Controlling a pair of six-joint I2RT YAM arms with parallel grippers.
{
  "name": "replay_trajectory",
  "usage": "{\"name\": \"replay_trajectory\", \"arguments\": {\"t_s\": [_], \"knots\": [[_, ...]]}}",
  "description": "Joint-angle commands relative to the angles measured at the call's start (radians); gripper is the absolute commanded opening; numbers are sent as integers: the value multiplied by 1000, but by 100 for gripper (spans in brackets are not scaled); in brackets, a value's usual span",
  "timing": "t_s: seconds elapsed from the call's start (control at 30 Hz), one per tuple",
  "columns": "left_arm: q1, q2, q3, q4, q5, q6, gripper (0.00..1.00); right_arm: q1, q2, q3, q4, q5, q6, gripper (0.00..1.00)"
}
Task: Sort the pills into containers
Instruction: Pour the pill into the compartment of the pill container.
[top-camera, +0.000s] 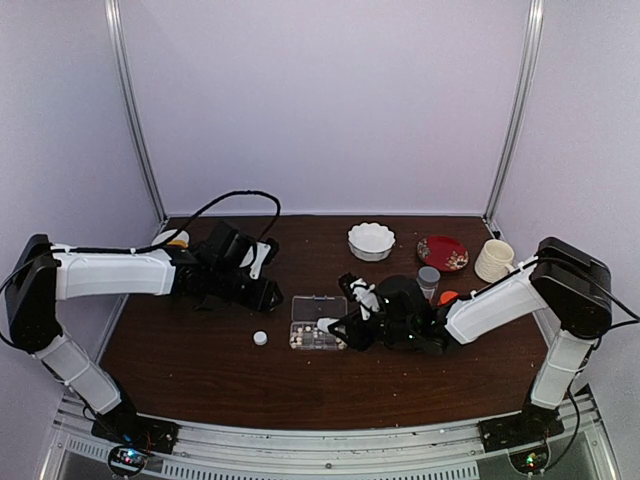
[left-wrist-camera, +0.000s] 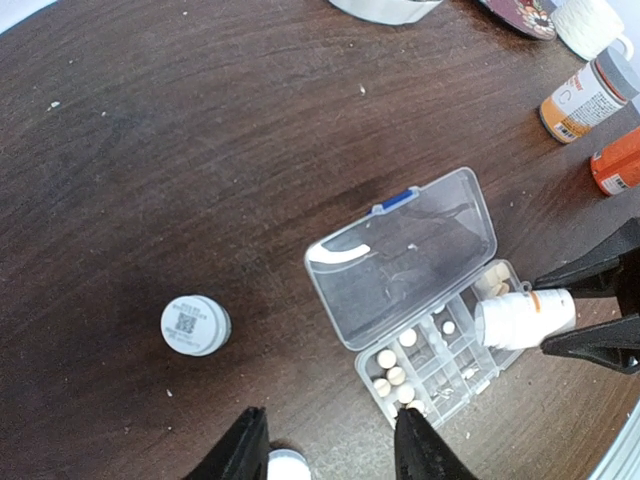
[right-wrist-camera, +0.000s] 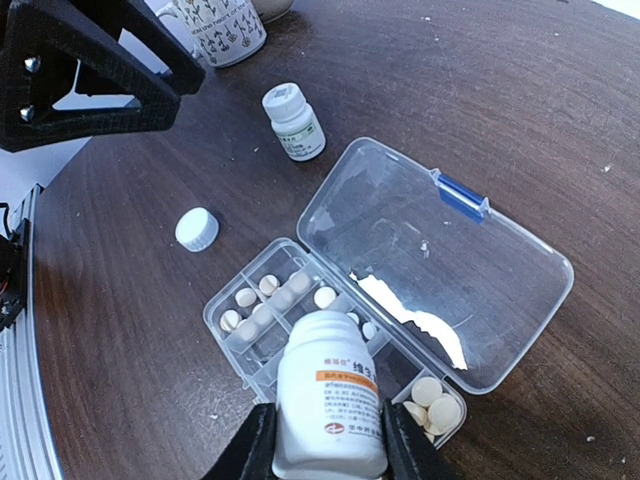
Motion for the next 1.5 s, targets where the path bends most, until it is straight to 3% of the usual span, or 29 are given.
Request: {"name": "replay_trajectory", "arguments": {"t_s": [0.0, 0.1, 0.17, 0.23, 0.3, 0.43, 0.53, 0.63, 0.73, 0.83, 0.93, 1.0, 1.1, 1.2, 1.33, 1.4, 1.47], "knots": [[2, -36, -29, 10, 0, -5, 46, 0, -31, -19, 70, -2, 6, 2], [0, -40, -49, 11, 0, -10, 47, 0, -16, 36, -37, 11, -11, 1], [-5, -44, -64, 10, -7, -13, 49, 2, -24, 7, 21, -8, -3, 1], [-12, -45, -77, 4, -24, -15, 54, 2, -33, -9, 58, 11, 5, 2], [-21, -45, -85, -7, -26, -19, 60, 2, -19, 41, -52, 14, -18, 1], [-38, -28, -83, -42, -73, -22, 70, 2, -33, -3, 33, 9, -2, 2], [-51, -19, -76, -70, -104, -25, 71, 2, -14, 49, -58, 5, -27, 1], [-51, -21, -79, -75, -105, -27, 72, 2, -28, 7, 26, 8, -6, 2], [-54, -20, -83, -78, -95, -28, 71, 2, -13, 58, -75, 8, -27, 1], [-56, -10, -81, -87, -89, -29, 70, 2, -32, 7, 27, 17, -7, 2], [-61, 3, -75, -105, -90, -30, 70, 2, -19, 56, -80, 11, -32, 1], [-67, 12, -72, -112, -89, -30, 69, 3, -32, 14, 3, 8, -15, 1], [-70, 30, -61, -134, -91, -32, 68, 3, -17, 57, -83, 25, -27, 1], [-73, 40, -59, -143, -95, -39, 67, 3, -26, 18, 16, 2, -4, 1], [-74, 48, -61, -152, -100, -49, 67, 4, -7, 66, -91, 13, -27, 0], [-73, 54, -61, -154, -101, -50, 67, 5, -23, 13, 19, 3, -3, 0], [-74, 64, -61, -156, -101, -49, 67, 5, -16, 37, -24, 29, -2, 1]]}}
